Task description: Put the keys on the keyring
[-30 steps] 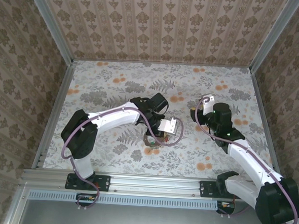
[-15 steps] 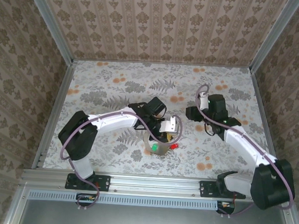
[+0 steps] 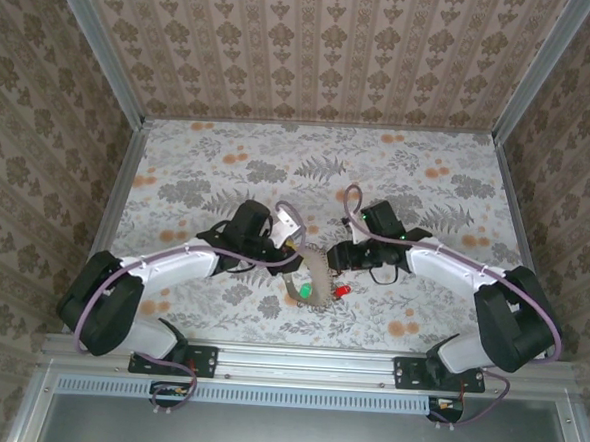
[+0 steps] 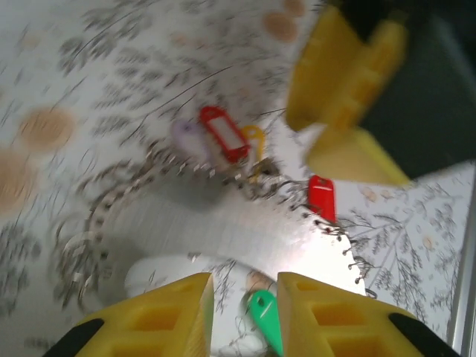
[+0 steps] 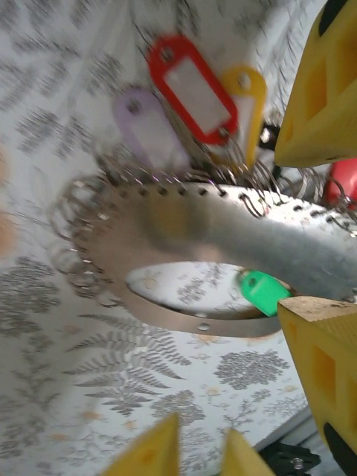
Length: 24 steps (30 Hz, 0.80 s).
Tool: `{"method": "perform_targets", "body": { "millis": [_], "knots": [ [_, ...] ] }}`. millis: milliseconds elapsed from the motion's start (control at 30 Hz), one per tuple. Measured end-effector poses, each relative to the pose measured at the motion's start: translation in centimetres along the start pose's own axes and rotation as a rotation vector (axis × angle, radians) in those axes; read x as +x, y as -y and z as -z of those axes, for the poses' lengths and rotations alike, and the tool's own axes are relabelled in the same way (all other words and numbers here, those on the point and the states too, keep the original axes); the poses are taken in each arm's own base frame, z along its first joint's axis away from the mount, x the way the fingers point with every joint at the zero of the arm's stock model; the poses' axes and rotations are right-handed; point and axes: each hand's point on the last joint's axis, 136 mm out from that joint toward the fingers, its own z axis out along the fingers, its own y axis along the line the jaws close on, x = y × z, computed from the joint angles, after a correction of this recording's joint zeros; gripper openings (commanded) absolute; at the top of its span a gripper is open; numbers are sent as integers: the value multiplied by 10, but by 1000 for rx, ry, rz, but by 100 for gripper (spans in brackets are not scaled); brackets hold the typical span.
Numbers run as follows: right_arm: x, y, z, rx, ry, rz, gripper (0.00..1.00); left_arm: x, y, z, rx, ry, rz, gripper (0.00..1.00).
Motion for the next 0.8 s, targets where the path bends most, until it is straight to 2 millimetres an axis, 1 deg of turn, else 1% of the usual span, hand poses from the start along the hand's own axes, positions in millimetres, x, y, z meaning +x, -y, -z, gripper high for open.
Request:
{"method": "perform_targets", "body": {
  "millis": [100,233,333,467,533,667,733,800],
  "knots": [
    [20,6,-8,20,-46,-42,50,16,-13,0,-48,-13,135,34],
    [35,15,-18,41,-95,-95,48,26,-24,-8,-78,-49,257,35],
    [40,16,-26,44,-122,-114,44,34,-30,-19,-86,-92,317,35],
    [46,14,-36,27,-150,-131,42,49,-36,-28,-100,-145,395,34],
    [44,11,-38,11,-144,-137,40,53,-38,-31,-105,-161,426,34],
    [38,8,-43,-9,-125,-154,36,48,-39,-35,-100,-159,459,33],
    [36,7,-45,-16,-122,-163,29,45,-40,-39,-100,-158,468,33],
    [36,6,-46,-23,-121,-174,29,42,-43,-41,-101,-154,476,33]
  ]
}}
